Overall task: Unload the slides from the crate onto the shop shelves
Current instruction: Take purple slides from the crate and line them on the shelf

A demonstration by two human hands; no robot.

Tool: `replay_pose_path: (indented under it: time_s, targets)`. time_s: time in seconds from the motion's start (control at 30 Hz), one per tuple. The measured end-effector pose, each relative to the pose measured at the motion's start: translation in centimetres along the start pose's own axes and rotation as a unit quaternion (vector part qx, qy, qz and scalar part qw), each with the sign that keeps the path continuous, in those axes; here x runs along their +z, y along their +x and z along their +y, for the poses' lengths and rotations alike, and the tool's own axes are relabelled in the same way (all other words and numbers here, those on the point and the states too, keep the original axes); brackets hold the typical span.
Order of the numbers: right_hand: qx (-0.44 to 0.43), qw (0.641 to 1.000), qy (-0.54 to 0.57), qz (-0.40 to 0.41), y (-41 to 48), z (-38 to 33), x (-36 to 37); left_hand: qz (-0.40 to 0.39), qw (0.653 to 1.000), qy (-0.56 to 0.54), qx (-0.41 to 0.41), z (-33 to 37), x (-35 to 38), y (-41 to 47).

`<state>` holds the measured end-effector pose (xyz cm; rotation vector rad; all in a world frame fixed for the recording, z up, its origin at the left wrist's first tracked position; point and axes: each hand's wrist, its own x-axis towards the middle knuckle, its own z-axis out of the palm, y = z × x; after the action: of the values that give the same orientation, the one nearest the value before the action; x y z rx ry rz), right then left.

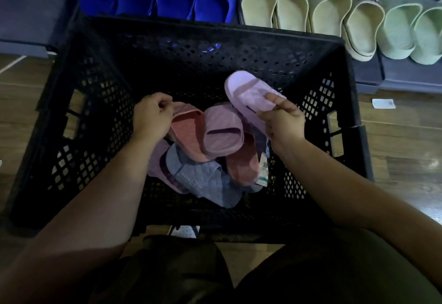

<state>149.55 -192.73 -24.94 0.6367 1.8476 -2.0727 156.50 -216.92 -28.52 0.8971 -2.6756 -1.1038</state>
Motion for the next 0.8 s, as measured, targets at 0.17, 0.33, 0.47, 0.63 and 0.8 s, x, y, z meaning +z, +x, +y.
replay_pose_path:
  time_s: [0.17, 0.33, 0.47, 0.63, 0.8]
  targets:
    - [-0.140, 0.972, -0.121, -0.142, -0.9, -1.2, 0.6, 0.124, 0.992, -0.026, -0.009, 0.0, -0.9, 0.4]
    - [-0.257, 0.878, -0.301, -0.269, -0.1, -1.7, 3.2, 0.269, 0.956, -0.106, -0.043, 0.2, -2.6, 0.9]
    - [-0.282, 0.792, -0.395, -0.370, 1.1, -1.3, 6.4, 0.274, 0.953, -0.117, -0.046, -0.4, -3.1, 0.8]
    - [-0.312, 0.704, -0.462, -0.440, 1.5, 0.4, 8.5, 0.265, 0.960, -0.088, -0.029, -0.7, -3.1, 0.8]
    - [-0.326, 0.713, -0.528, -0.326, 1.4, 1.0, 9.0, 0.235, 0.968, -0.081, -0.038, -0.8, -2.8, 0.9]
